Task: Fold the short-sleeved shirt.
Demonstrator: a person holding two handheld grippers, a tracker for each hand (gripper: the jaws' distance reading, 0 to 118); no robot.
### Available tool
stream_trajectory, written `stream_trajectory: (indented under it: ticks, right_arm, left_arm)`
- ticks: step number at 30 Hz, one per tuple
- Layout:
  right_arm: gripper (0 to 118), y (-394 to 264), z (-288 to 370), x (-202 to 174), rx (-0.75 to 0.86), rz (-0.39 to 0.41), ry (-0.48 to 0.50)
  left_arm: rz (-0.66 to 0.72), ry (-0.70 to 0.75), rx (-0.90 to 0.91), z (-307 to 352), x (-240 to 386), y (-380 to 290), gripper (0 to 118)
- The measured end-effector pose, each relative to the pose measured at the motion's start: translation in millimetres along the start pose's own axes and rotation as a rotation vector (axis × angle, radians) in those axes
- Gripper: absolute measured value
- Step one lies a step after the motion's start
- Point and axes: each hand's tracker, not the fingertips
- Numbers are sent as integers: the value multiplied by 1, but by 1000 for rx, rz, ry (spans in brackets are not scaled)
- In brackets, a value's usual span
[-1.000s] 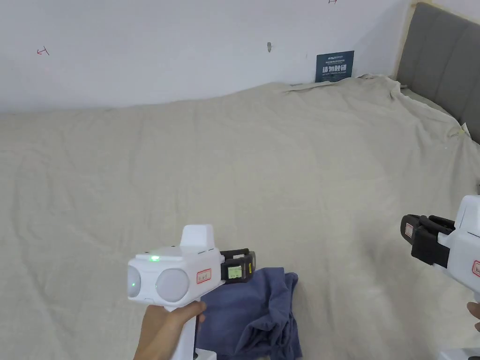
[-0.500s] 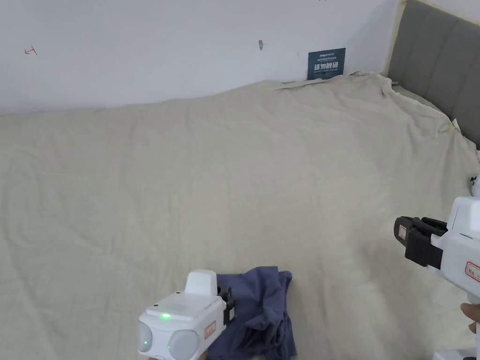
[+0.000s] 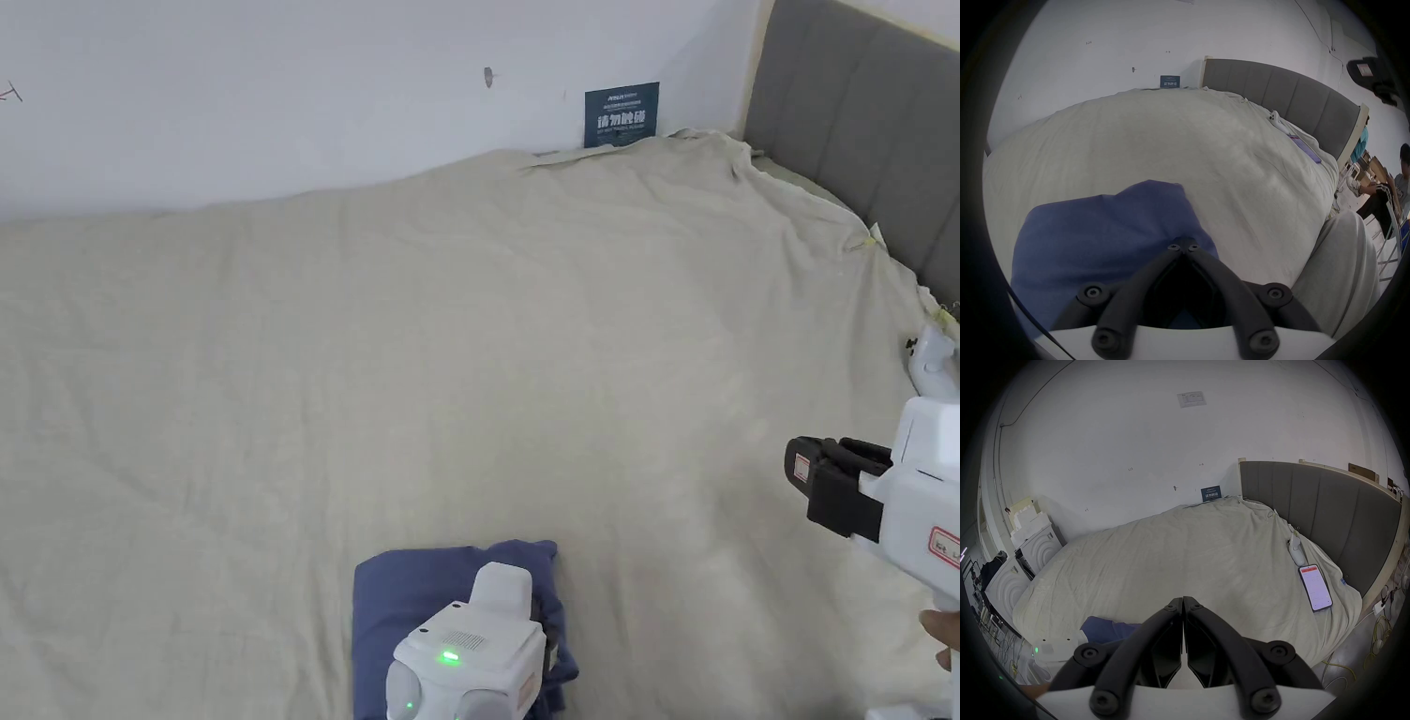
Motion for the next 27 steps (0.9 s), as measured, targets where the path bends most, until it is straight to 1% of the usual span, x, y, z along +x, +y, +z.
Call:
stream_trajectory:
  ticks: [5, 9, 13, 16, 20, 27]
  right_arm:
    - [0, -1, 2, 4, -2, -9, -10]
    - [0, 0, 2, 4, -1, -9, -12]
    - [0, 0, 4, 4, 6, -13, -11]
    - [0, 1, 6, 1, 10, -7, -9]
    - [0, 4, 9, -5, 33, -5, -1]
    - [0, 13, 15, -26, 76, 21, 20]
  left_arm:
    - [-49, 20, 16, -1, 14, -4, 0]
    - [-85, -9, 26, -1, 21, -9, 0]
    - [-80, -23, 51, 6, 28, -9, 0]
    - [-78, -42, 108, 23, 28, 1, 0]
    - [-32, -60, 204, 54, 17, 27, 0]
    - [-25, -22, 364, 112, -12, 70, 0]
